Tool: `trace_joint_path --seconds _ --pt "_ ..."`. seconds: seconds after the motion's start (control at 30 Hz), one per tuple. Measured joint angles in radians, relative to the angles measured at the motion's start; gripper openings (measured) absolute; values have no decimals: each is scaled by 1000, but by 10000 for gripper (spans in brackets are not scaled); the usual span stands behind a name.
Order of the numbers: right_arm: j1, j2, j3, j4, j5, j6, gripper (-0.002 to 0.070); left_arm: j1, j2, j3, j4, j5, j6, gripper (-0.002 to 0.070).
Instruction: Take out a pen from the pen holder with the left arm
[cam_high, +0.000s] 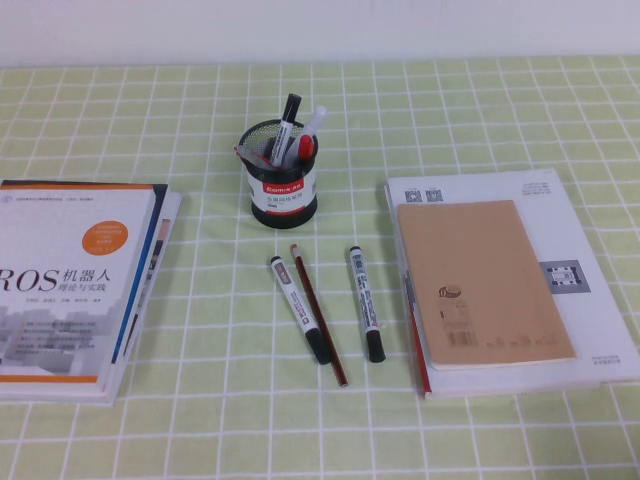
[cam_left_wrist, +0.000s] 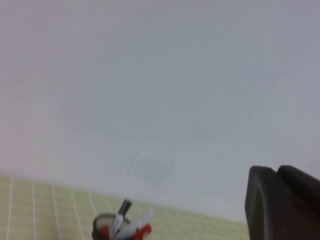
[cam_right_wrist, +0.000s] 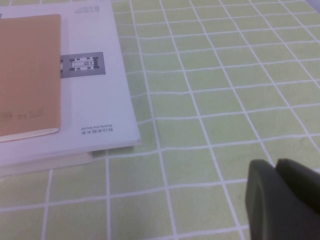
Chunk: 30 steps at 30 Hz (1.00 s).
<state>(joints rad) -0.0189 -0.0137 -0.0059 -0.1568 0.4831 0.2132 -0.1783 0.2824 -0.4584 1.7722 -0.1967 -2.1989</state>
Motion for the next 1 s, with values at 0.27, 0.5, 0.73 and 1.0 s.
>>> trace_joint_path --seconds 0.27,0.5,0.73,1.0 --pt "0 0 0 0 0 0 -13 0 -10 85 0 -48 -47 0" --pt "0 0 0 0 0 0 -12 0 -17 119 -526 3 634 0" --pt "0 0 0 0 0 0 -12 0 -145 123 -1300 565 1273 0" --pt "0 0 0 0 0 0 -13 0 -261 249 -1498 597 1668 0"
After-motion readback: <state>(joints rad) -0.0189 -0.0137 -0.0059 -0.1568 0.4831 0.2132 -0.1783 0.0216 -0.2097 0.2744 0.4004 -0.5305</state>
